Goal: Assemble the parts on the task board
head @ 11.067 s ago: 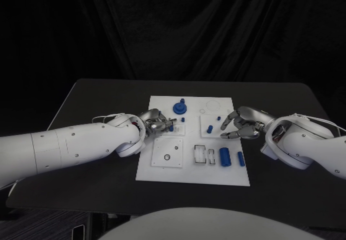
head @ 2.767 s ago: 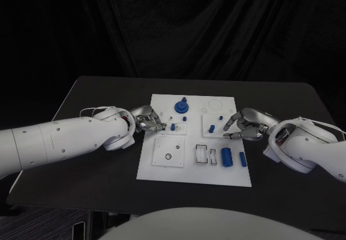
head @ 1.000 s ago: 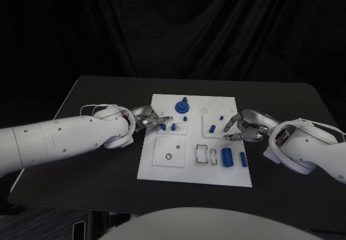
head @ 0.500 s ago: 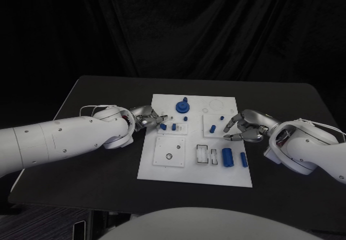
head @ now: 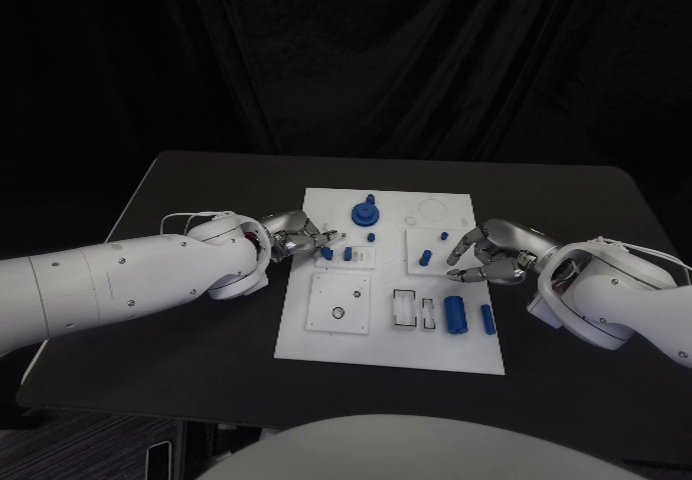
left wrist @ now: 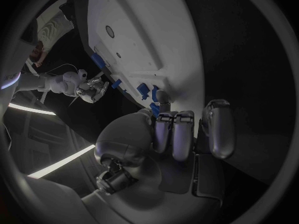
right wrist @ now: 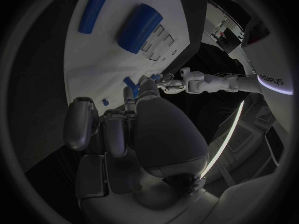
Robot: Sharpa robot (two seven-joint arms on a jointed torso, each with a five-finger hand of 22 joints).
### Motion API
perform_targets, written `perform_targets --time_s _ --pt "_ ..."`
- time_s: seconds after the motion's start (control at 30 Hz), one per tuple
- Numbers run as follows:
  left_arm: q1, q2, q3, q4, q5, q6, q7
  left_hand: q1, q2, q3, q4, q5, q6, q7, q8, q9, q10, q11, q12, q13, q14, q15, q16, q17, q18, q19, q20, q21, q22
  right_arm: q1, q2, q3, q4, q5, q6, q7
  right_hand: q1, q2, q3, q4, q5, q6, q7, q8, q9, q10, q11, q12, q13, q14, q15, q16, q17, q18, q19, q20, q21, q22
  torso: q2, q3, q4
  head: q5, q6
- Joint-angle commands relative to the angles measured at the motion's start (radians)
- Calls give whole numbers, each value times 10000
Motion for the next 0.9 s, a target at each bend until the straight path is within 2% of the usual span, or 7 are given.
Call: perform_targets --time_s 0.03,0.2,0.27,0.3,0.47,0.9 --pt "-58 32 -32 -9 -8 -36 178 84 14 63 -14 35 6 -41 48 229 1051 -59 -4 2632 1038 -67 27 2634 11 -18 0 2 1909 -26 -3 3 19 -62 34 -133 228 316 7 -26 33 72 10 -30 -13 185 -220 -71 -484 674 -73 -27 984 23 27 -21 -67 1509 -5 -1 -3 -1 1" --pt "-58 37 -32 -12 -8 -196 342 187 -35 91 -19 49 11 -52 90 228 1051 -68 -4 2632 1038 -73 27 2634 8 -11 -4 18 1913 -29 -3 3 15 -62 27 -123 248 327 20 -33 47 78 5 -27 -18 191 -225 -67 -473 676 -77 -22 994 21 33 -24 -58 1515 -11 -1 -5 1 1" --pt "-58 47 -32 -6 -8 -252 427 424 -106 207 -14 406 36 -83 201 226 1051 -96 -4 2632 1038 -96 27 2634 1 8 -22 63 1925 -36 -5 3 11 -62 25 -121 248 327 20 -33 47 78 5 -27 -18 191 -225 -67 -473 676 -77 -22 994 21 33 -24 -58 1515 -12 -2 -6 -4 1" --pt "-58 52 -32 -5 -8 -259 448 439 -113 215 -13 432 32 -84 209 225 1051 -98 -4 2632 1038 -98 27 2634 1 5 -23 59 1924 -40 -5 3 8 -62 25 -121 248 327 20 -33 47 78 5 -27 -18 191 -225 -67 -473 676 -77 -22 994 21 33 -24 -58 1515 -11 -3 -5 2 1" --pt "-58 102 -32 -33 -8 -249 519 443 -116 218 -12 442 31 -84 212 225 1051 -98 -4 2632 1038 -99 27 2634 4 -1 -23 45 1920 -68 3 3 5 -62 31 -114 248 327 20 -33 47 78 5 -27 -18 191 -225 -67 -473 676 -77 -22 994 21 33 -24 -58 1515 -14 -7 -5 26 1" --pt "-58 183 -31 -175 -8 -309 615 496 -154 240 -10 512 -4 -83 222 220 1051 -98 -4 2632 1038 -100 27 2634 17 -29 -28 -10 1903 -85 -4 4 -12 -62 33 -98 258 332 26 -33 55 84 3 -24 -22 199 -228 -62 -459 680 -81 -15 1006 20 36 -26 -57 1517 -9 -4 -4 -14 1"
